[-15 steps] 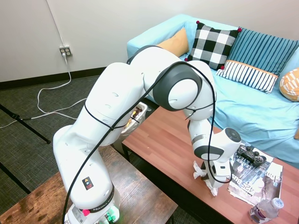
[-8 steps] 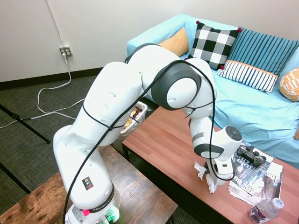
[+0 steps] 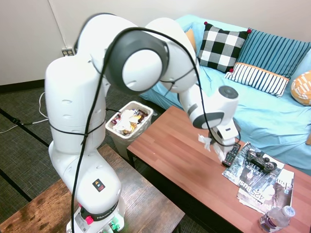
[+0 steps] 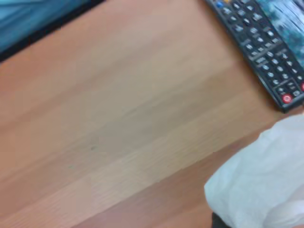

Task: Throw the tissue in the trash bin

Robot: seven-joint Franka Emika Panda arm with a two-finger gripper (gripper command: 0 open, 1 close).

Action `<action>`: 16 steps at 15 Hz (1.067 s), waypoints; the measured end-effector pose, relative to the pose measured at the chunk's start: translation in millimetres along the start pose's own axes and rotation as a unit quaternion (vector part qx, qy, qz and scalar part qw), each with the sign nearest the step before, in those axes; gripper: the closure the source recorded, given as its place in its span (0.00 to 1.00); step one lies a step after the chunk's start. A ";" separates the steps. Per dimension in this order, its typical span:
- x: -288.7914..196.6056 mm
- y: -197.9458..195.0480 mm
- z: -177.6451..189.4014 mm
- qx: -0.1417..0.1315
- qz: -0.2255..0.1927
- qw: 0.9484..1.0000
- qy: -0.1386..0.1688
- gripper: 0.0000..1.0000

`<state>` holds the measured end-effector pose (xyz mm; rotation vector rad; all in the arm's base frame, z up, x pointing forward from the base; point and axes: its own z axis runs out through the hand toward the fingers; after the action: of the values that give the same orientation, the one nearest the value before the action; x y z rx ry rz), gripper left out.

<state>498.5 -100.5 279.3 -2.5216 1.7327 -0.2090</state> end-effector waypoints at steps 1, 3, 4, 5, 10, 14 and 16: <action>-28.7 -17.6 -17.6 -0.002 -0.020 1.000 0.010 1.00; -94.0 -48.2 -39.6 -0.006 -0.062 0.998 0.028 1.00; -130.8 -60.3 -44.0 -0.007 -0.085 0.996 0.034 1.00; -162.5 -69.3 -45.3 -0.009 -0.106 0.994 0.038 1.00; -298.0 -103.2 -46.9 -0.016 -0.216 0.974 0.060 1.00; -413.0 -110.9 -13.5 -0.026 -0.298 0.952 0.071 1.00; -447.1 -119.3 11.7 -0.033 -0.323 0.944 0.067 1.00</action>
<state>452.5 359.4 253.1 -3.1003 0.8844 -0.3650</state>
